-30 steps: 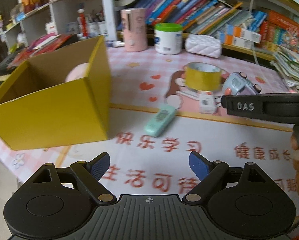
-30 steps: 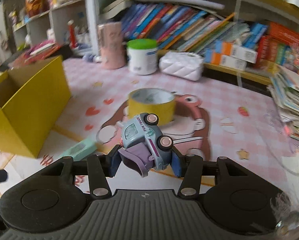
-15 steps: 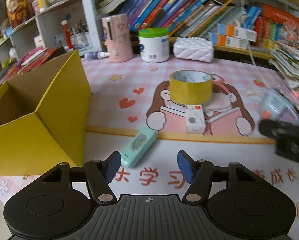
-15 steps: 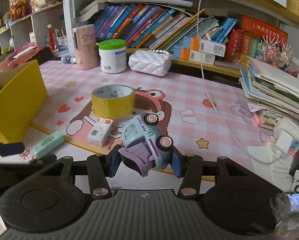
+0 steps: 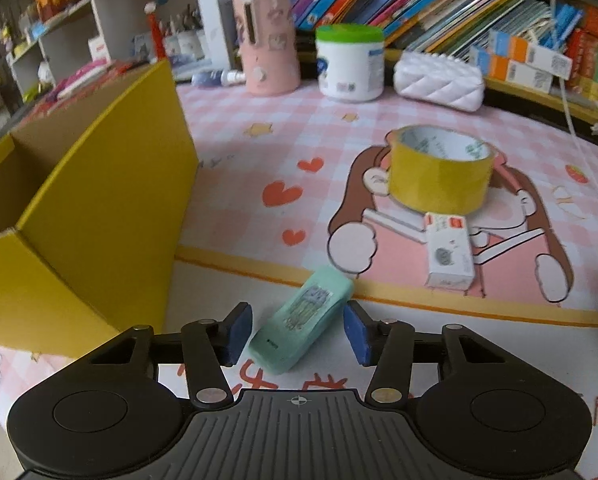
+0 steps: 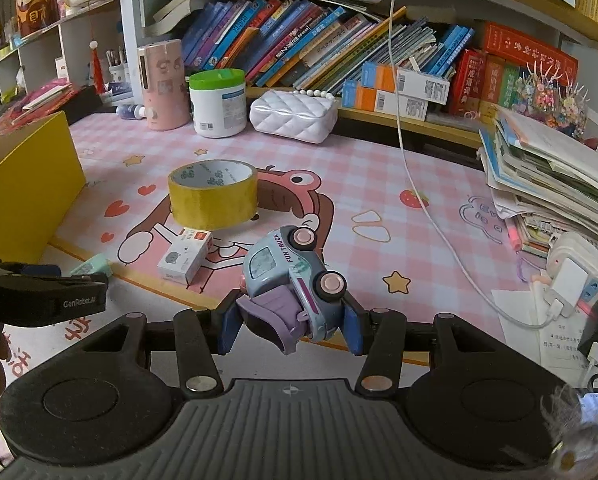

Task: Organize objects
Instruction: 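Grasp the mint green eraser with the left tool while the right tool holds the car, then carry the car in the right tool and eraser in the left tool to the yellow box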

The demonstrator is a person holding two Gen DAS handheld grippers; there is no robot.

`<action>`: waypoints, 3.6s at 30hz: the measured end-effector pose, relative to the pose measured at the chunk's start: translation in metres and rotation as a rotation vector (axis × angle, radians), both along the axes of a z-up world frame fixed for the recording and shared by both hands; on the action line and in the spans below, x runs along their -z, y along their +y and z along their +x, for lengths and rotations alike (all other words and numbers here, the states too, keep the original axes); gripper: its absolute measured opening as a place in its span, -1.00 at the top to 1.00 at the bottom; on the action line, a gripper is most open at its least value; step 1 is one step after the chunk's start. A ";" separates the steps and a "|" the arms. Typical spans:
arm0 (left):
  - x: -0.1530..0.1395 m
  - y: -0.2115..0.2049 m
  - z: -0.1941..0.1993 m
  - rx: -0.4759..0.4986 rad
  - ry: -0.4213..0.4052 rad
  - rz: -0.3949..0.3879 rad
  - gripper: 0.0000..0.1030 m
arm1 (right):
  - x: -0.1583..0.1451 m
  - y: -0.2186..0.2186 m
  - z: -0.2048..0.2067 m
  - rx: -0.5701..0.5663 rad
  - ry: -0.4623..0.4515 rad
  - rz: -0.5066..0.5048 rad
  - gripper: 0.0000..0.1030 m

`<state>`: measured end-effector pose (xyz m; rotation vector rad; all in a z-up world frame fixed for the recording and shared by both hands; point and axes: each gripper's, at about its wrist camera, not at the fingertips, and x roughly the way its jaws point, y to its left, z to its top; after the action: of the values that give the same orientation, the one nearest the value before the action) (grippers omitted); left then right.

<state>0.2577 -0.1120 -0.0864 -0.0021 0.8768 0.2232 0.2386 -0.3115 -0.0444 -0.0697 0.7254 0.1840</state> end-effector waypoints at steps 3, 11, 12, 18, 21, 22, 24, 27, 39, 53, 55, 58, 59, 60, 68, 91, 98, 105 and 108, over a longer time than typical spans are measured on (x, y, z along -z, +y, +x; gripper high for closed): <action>0.000 0.003 0.000 -0.006 -0.008 -0.015 0.06 | 0.001 0.000 0.002 -0.004 0.005 0.003 0.08; -0.002 -0.001 -0.003 0.059 0.001 -0.063 0.56 | 0.004 0.003 0.005 0.012 0.042 0.030 0.08; -0.004 -0.001 -0.005 0.059 0.002 -0.073 0.56 | 0.003 0.003 0.005 0.016 0.042 0.030 0.08; -0.025 -0.005 -0.023 0.094 -0.052 -0.104 0.56 | 0.002 0.011 0.002 0.015 0.043 0.024 0.08; -0.037 -0.005 -0.034 0.112 -0.087 -0.113 0.56 | -0.001 0.021 -0.002 -0.001 0.038 0.020 0.08; -0.040 -0.004 -0.039 0.116 -0.096 -0.115 0.56 | -0.002 0.024 -0.003 -0.006 0.035 0.019 0.08; -0.046 -0.002 -0.049 0.125 -0.115 -0.121 0.56 | -0.004 0.031 -0.007 -0.016 0.030 0.017 0.08; -0.051 0.006 -0.062 0.131 -0.133 -0.128 0.56 | -0.007 0.043 -0.014 -0.030 0.026 0.013 0.08; -0.061 0.060 -0.120 0.124 -0.162 -0.147 0.56 | -0.021 0.106 -0.056 -0.078 0.007 -0.004 0.07; -0.065 0.147 -0.193 0.033 -0.173 -0.164 0.56 | -0.029 0.197 -0.126 -0.178 -0.005 -0.018 0.07; -0.065 0.156 -0.202 0.032 -0.176 -0.161 0.56 | -0.029 0.206 -0.135 -0.180 -0.005 -0.015 0.07; -0.067 0.168 -0.215 0.030 -0.184 -0.156 0.56 | -0.030 0.220 -0.147 -0.181 -0.009 -0.008 0.07; -0.067 0.172 -0.220 0.030 -0.186 -0.155 0.56 | -0.030 0.223 -0.150 -0.181 -0.011 -0.006 0.07; -0.068 0.176 -0.224 0.030 -0.190 -0.153 0.56 | -0.030 0.227 -0.155 -0.182 -0.013 -0.004 0.07; -0.072 0.206 -0.256 0.015 -0.212 -0.138 0.55 | -0.031 0.262 -0.187 -0.208 -0.022 0.006 0.07; -0.103 0.240 -0.232 -0.035 -0.334 -0.134 0.55 | -0.067 0.296 -0.157 -0.263 -0.165 0.009 0.07; -0.119 0.239 -0.177 -0.056 -0.389 -0.096 0.55 | -0.084 0.304 -0.096 -0.278 -0.227 0.021 0.07; -0.113 0.236 -0.127 -0.098 -0.370 -0.062 0.55 | -0.077 0.315 -0.037 -0.305 -0.206 -0.006 0.07; -0.104 0.236 -0.110 -0.114 -0.329 -0.048 0.55 | -0.068 0.319 -0.016 -0.323 -0.175 -0.024 0.07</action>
<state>0.1475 0.1241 0.0178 -0.1309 0.5541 0.2993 0.2230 0.0075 0.0238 -0.2233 0.5386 0.4722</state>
